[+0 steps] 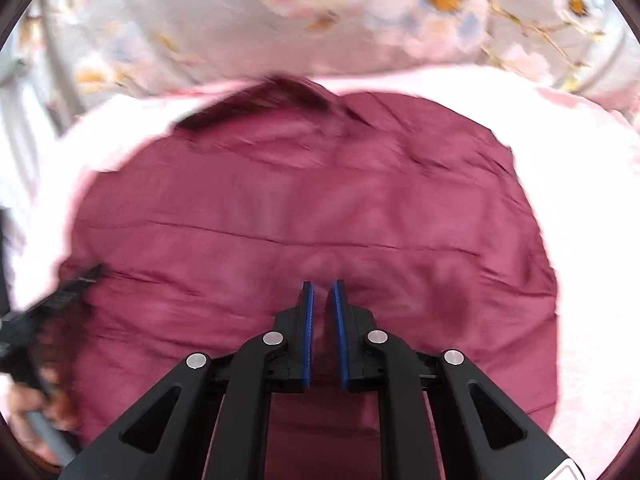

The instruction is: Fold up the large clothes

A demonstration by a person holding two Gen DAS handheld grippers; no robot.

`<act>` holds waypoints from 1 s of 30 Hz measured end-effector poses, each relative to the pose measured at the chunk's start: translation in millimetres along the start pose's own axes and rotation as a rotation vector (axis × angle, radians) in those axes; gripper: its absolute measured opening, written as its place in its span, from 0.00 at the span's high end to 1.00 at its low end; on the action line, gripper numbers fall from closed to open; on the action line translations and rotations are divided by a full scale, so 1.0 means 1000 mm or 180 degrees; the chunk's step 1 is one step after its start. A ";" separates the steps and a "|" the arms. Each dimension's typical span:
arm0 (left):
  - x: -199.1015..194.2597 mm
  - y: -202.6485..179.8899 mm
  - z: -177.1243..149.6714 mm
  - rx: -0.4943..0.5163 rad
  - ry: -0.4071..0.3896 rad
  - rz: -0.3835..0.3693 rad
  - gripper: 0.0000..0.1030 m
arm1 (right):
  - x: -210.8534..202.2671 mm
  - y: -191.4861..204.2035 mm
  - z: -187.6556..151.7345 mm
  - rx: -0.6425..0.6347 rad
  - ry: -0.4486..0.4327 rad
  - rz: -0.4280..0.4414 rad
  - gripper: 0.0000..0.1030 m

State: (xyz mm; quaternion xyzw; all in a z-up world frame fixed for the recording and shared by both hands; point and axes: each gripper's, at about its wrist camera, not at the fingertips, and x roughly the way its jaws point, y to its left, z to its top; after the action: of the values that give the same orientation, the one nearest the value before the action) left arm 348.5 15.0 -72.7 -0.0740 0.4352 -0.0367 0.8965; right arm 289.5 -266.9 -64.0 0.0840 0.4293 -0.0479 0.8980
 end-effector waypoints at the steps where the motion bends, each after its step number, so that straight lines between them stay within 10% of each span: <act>1: -0.003 0.001 0.001 -0.0038 -0.0003 -0.0016 0.79 | 0.012 -0.007 -0.005 -0.0010 0.0073 0.0004 0.94; 7: -0.032 0.026 0.022 -0.0295 -0.0268 0.0064 0.78 | 0.000 -0.001 -0.002 -0.0164 -0.0102 -0.0018 0.94; 19: 0.010 0.059 0.019 -0.0344 0.0031 0.0383 0.78 | 0.009 -0.024 -0.008 -0.0079 -0.0059 -0.0106 0.94; 25: -0.017 0.061 0.049 -0.0565 -0.0007 -0.0108 0.68 | -0.022 -0.037 0.035 0.0182 -0.0237 0.0257 0.86; 30: 0.002 0.022 0.111 -0.0546 0.0059 -0.0654 0.41 | -0.007 -0.026 0.097 0.0275 -0.0211 0.0675 0.51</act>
State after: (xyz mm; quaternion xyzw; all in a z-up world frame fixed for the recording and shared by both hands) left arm 437.1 47.6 -9.6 -0.1942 0.4352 -0.0916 0.8744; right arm 355.2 -310.7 -1.6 0.1659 0.3856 0.0262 0.9073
